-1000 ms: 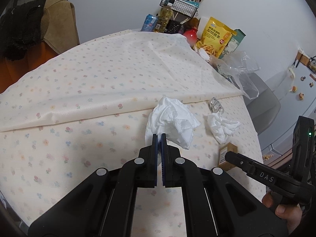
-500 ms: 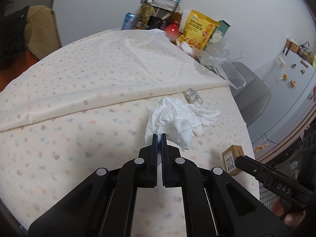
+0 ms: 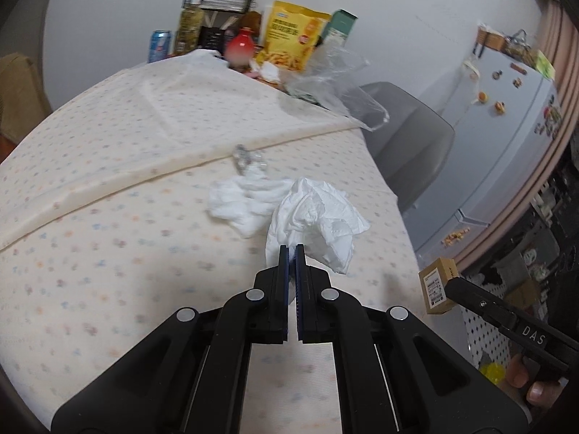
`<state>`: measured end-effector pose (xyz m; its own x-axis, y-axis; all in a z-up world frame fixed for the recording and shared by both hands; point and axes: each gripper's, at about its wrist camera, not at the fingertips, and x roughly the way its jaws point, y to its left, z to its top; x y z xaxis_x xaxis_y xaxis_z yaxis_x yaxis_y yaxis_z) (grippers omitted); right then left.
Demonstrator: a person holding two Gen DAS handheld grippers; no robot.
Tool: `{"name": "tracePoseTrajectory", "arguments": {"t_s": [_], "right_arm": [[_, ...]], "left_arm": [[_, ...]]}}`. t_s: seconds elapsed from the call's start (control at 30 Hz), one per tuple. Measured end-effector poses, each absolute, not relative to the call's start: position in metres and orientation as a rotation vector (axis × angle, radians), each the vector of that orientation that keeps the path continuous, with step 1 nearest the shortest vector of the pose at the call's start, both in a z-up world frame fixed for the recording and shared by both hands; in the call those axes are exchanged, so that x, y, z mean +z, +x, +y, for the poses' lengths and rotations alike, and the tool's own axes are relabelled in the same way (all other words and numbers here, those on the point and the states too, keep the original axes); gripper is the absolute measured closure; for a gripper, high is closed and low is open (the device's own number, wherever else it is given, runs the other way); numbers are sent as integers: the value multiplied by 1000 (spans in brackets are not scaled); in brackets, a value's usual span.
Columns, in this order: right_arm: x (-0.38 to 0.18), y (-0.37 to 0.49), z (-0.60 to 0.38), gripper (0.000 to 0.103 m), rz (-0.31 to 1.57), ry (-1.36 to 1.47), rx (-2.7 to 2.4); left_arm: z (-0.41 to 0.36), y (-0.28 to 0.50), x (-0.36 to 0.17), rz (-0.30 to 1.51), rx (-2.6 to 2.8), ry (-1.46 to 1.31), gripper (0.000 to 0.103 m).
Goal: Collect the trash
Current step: 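Carry tissue and box over the wastebasket and open both grippers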
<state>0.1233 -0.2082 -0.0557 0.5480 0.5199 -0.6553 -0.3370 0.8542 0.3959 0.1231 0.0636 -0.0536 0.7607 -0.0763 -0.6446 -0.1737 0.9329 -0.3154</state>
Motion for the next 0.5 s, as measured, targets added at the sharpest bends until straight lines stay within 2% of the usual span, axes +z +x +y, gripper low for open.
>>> {"name": "tracePoseTrajectory", "arguments": {"t_s": [0.5], "right_arm": [[-83, 132, -365, 75, 825, 384, 271]], "left_arm": [[-64, 182, -56, 782, -147, -251, 99]]}}
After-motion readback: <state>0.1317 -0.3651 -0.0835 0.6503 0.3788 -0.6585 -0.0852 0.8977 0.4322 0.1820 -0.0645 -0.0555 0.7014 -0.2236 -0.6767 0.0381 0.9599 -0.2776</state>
